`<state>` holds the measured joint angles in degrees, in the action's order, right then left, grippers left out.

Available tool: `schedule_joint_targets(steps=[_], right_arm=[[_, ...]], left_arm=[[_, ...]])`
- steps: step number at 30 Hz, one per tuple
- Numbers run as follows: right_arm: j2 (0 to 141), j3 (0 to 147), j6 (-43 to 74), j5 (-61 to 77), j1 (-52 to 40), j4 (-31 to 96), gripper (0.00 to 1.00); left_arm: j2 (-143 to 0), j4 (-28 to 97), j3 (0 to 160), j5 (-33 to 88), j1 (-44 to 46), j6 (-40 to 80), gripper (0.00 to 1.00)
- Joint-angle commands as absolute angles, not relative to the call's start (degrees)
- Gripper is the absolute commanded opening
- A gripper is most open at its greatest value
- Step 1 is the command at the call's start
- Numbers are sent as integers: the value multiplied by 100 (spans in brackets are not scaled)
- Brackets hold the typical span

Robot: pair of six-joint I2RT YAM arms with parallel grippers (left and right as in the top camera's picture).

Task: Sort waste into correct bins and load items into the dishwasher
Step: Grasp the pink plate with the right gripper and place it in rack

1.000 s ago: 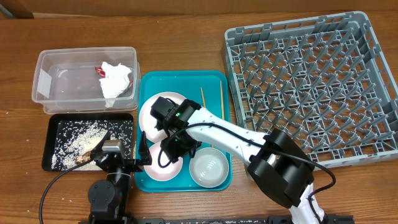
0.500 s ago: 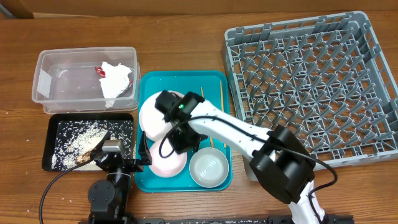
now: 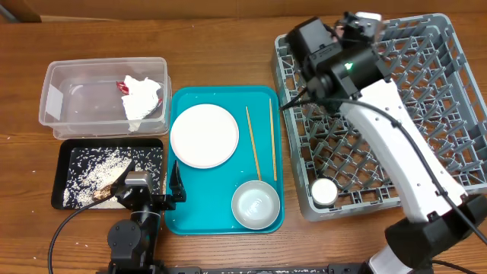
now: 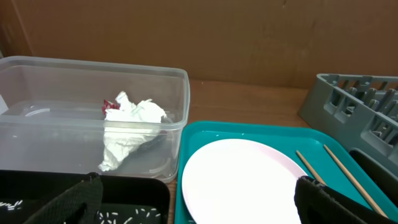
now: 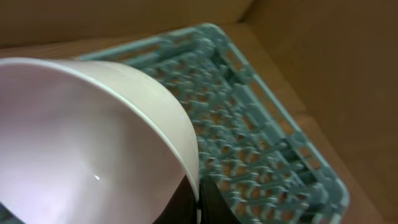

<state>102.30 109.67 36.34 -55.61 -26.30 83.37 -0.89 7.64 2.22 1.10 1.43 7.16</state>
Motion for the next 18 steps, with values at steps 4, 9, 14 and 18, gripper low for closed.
schedule_joint_targets(steps=[4, 9, 14, 18], right_arm=[[10300, 9762, 3846, -6088, -1745, 8274, 4], [10300, 9056, 3835, -6108, -1525, 7703, 4], [10405, 8989, 3752, -6235, -1527, 7358, 4], [10604, 8989, 3752, -6584, -1525, 7240, 4]], left_arm=[[-25, 722, 165, 108, 154, 773, 100], [-27, 722, 165, 108, 154, 773, 100], [-27, 722, 165, 108, 154, 773, 100], [-27, 722, 165, 108, 154, 773, 100]])
